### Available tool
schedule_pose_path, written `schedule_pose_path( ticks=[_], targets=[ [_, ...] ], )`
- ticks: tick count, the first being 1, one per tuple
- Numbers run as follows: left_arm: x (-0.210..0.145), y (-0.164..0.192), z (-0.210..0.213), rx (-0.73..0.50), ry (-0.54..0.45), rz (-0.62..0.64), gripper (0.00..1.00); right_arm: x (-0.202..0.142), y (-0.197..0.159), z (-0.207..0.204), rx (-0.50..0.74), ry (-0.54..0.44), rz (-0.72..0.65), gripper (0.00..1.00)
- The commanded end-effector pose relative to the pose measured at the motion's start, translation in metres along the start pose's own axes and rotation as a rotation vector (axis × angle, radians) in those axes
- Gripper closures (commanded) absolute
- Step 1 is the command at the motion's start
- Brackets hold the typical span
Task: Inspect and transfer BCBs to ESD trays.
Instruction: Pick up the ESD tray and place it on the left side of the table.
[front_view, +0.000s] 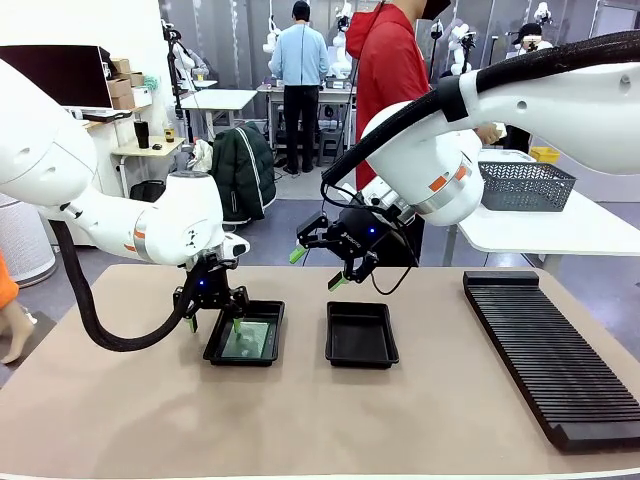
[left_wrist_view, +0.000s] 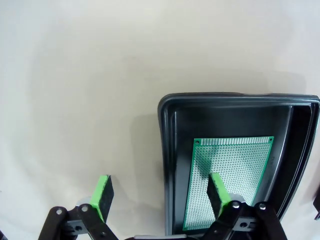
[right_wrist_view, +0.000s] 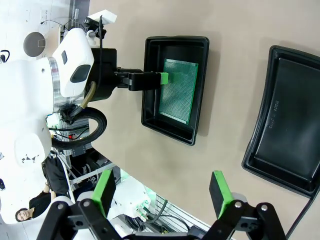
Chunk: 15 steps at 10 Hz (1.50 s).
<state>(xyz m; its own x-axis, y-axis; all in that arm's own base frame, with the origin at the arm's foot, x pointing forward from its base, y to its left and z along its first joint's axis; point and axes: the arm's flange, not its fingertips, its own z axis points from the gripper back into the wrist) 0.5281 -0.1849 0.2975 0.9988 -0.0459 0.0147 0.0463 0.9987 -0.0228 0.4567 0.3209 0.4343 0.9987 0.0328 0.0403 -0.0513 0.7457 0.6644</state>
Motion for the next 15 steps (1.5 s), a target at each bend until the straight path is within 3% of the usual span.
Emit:
schedule_pose_path(
  ticks=[1,4,8,9,10,11,12,13,14,15],
  targets=[
    [0.000,0.000,0.000,0.001,0.001,0.004,0.00,0.000,0.002,0.000,-0.018,-0.009,-0.013,0.00],
    [-0.003,0.001,0.002,0.018,-0.003,0.002,0.02,0.000,0.002,0.000,-0.018,-0.009,-0.013,0.00],
    [-0.008,-0.002,0.003,0.022,-0.045,0.018,0.22,0.000,0.002,0.000,-0.018,-0.009,-0.013,0.00],
    [-0.009,-0.001,0.005,0.025,-0.051,0.021,0.17,0.000,0.002,0.000,-0.018,-0.009,-0.013,0.00],
    [-0.010,0.000,0.004,0.024,-0.053,0.025,0.34,0.000,0.002,0.000,-0.018,-0.009,-0.013,0.00],
    [-0.010,0.001,0.004,0.027,-0.051,0.024,0.28,0.000,0.002,0.000,-0.018,-0.009,-0.013,0.00],
    [-0.011,0.000,0.002,0.026,-0.051,0.022,0.45,0.000,0.002,0.000,-0.018,-0.009,-0.013,0.00],
    [-0.012,0.000,0.002,0.027,-0.050,0.021,0.39,0.000,0.002,0.000,-0.018,-0.009,-0.013,0.00],
    [-0.012,0.001,0.001,0.027,-0.053,0.021,0.57,0.000,0.002,0.000,-0.018,-0.009,-0.013,0.00],
    [-0.013,0.001,0.001,0.022,-0.060,0.022,0.52,0.000,0.002,0.000,-0.018,-0.009,-0.013,0.00]
  ],
)
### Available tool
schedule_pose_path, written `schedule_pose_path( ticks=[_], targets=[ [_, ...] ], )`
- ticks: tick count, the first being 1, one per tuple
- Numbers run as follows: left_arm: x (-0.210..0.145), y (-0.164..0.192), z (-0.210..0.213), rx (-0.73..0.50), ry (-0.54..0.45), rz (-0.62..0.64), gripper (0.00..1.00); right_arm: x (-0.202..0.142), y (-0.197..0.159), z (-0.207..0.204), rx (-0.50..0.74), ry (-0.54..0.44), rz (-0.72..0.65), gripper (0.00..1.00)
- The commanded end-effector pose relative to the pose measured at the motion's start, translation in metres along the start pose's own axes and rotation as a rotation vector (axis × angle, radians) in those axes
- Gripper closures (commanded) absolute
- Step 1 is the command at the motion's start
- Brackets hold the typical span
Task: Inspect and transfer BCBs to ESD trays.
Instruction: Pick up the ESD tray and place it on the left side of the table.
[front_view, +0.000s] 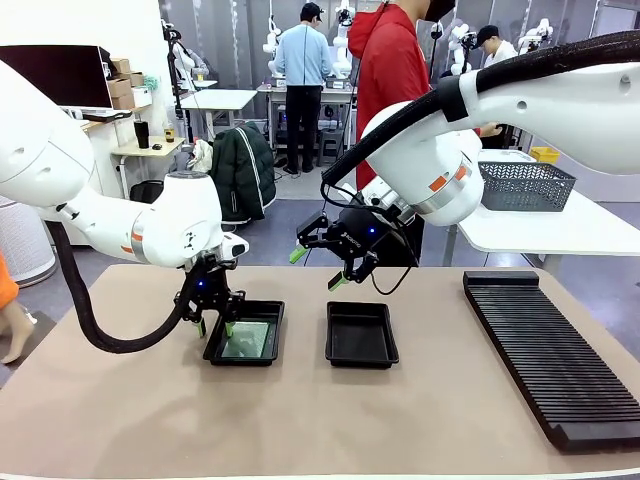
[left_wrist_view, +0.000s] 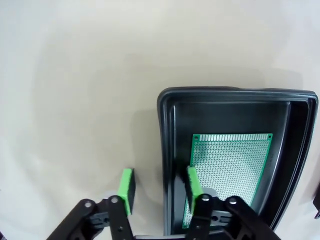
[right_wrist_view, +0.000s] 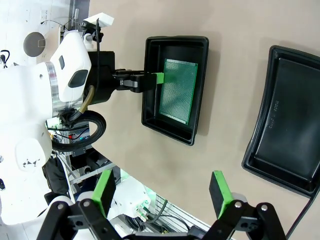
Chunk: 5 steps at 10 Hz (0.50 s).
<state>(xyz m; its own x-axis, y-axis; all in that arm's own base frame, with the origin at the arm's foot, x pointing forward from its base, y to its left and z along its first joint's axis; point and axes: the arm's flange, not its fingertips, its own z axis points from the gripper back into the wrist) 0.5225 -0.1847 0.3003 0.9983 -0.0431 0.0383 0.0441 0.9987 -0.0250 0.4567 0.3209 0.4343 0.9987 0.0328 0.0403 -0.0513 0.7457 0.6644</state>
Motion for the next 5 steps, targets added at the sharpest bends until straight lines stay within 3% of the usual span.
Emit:
schedule_pose_path(
  ticks=[1,2,3,4,5],
  targets=[
    [-0.0077,0.0015,-0.0015,0.021,-0.053,0.019,0.71,-0.0005,0.0018,-0.0003,-0.018,-0.009,-0.013,0.00],
    [-0.0083,0.0014,-0.0009,0.015,-0.061,0.021,0.68,-0.0005,0.0018,-0.0003,-0.018,-0.009,-0.013,0.00],
    [-0.0085,0.0012,-0.0010,0.013,-0.062,0.020,0.87,-0.0005,0.0018,-0.0003,-0.018,-0.009,-0.013,0.00],
    [-0.0079,0.0019,-0.0008,0.012,-0.060,0.022,0.85,-0.0005,0.0018,-0.0003,-0.018,-0.009,-0.013,0.00],
    [-0.0073,0.0021,-0.0011,0.011,-0.058,0.022,1.00,-0.0005,0.0018,-0.0003,-0.018,-0.009,-0.013,0.00]
  ],
)
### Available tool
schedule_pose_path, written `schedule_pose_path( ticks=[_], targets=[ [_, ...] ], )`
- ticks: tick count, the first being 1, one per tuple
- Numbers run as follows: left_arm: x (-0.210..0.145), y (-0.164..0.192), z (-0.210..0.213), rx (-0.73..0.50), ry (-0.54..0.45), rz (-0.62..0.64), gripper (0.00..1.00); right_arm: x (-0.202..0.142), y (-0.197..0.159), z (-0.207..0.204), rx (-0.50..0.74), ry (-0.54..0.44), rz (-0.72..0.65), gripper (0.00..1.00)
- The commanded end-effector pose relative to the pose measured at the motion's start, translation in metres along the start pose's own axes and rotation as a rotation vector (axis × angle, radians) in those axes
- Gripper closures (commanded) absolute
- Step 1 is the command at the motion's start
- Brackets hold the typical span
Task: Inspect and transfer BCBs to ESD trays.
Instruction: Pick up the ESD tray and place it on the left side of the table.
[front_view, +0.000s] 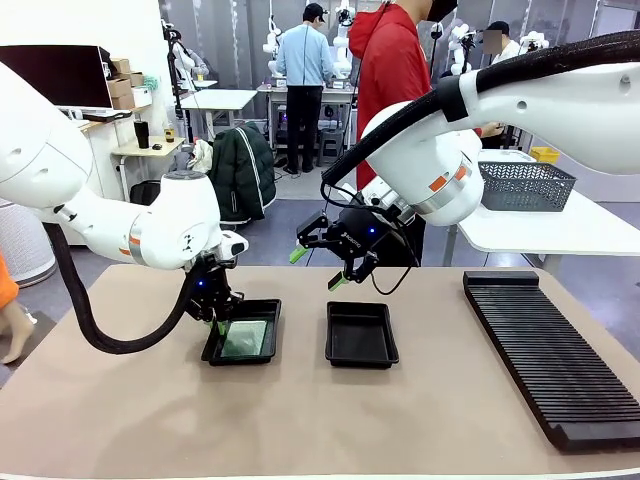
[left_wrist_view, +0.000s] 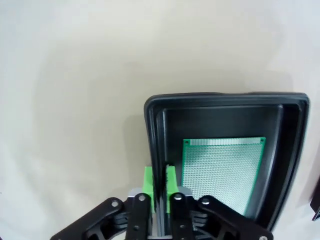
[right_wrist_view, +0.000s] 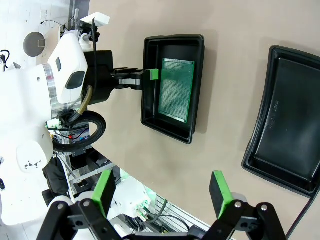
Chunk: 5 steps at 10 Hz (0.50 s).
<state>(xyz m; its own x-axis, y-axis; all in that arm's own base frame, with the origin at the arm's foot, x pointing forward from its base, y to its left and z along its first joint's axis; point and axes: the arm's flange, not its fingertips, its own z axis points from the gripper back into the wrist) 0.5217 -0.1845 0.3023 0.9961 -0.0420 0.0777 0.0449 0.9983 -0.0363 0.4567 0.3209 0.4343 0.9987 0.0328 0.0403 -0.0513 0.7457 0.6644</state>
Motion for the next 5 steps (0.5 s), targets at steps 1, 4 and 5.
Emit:
schedule_pose_path(
  ticks=[1,4,5],
  targets=[
    [-0.0060,0.0023,-0.0026,0.021,-0.019,0.019,1.00,-0.0005,0.0018,-0.0003,-0.018,-0.009,-0.013,0.00],
    [-0.0059,0.0029,-0.0008,0.011,-0.018,0.021,1.00,-0.0005,0.0018,-0.0003,-0.018,-0.009,-0.013,0.00],
    [-0.0061,0.0034,-0.0002,0.010,-0.016,0.023,1.00,-0.0005,0.0018,-0.0003,-0.018,-0.009,-0.013,0.00]
  ],
)
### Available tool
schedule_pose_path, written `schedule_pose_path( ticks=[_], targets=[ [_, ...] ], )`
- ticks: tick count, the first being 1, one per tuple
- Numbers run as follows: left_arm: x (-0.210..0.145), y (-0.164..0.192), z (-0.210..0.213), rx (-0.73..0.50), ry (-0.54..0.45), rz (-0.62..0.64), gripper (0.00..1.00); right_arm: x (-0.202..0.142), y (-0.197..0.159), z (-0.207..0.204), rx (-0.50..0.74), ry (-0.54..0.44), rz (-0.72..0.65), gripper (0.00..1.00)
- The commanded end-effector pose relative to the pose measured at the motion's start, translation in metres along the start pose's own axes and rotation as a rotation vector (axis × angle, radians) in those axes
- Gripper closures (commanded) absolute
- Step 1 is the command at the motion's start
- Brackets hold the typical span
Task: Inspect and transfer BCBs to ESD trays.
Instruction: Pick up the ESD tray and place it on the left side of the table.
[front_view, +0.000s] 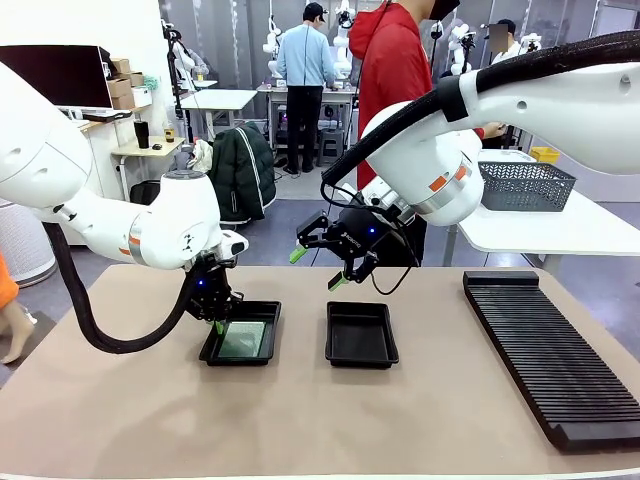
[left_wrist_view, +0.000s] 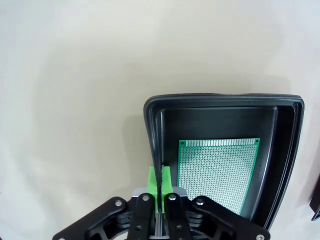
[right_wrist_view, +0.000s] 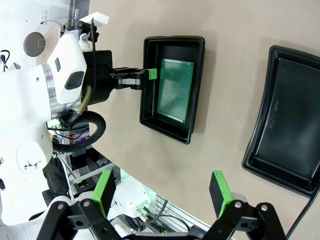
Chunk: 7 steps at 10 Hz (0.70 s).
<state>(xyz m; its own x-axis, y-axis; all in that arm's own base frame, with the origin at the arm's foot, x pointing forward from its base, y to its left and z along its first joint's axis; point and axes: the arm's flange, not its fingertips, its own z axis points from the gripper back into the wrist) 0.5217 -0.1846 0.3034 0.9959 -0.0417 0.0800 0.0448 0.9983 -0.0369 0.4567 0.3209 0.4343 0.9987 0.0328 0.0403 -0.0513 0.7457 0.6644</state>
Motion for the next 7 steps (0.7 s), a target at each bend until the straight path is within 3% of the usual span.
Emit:
schedule_pose_path(
  ticks=[1,2,7],
  targets=[
    [-0.0065,0.0038,-0.0012,0.008,-0.008,0.028,1.00,-0.0005,0.0018,-0.0003,-0.018,-0.009,-0.013,0.00],
    [-0.0056,0.0055,0.0005,-0.032,0.017,0.021,1.00,-0.0005,0.0018,-0.0003,-0.018,-0.009,-0.013,0.00],
    [0.0002,0.0002,0.0003,-0.007,0.002,0.007,0.97,-0.0005,0.0018,-0.0003,-0.018,-0.009,-0.013,0.00]
  ],
)
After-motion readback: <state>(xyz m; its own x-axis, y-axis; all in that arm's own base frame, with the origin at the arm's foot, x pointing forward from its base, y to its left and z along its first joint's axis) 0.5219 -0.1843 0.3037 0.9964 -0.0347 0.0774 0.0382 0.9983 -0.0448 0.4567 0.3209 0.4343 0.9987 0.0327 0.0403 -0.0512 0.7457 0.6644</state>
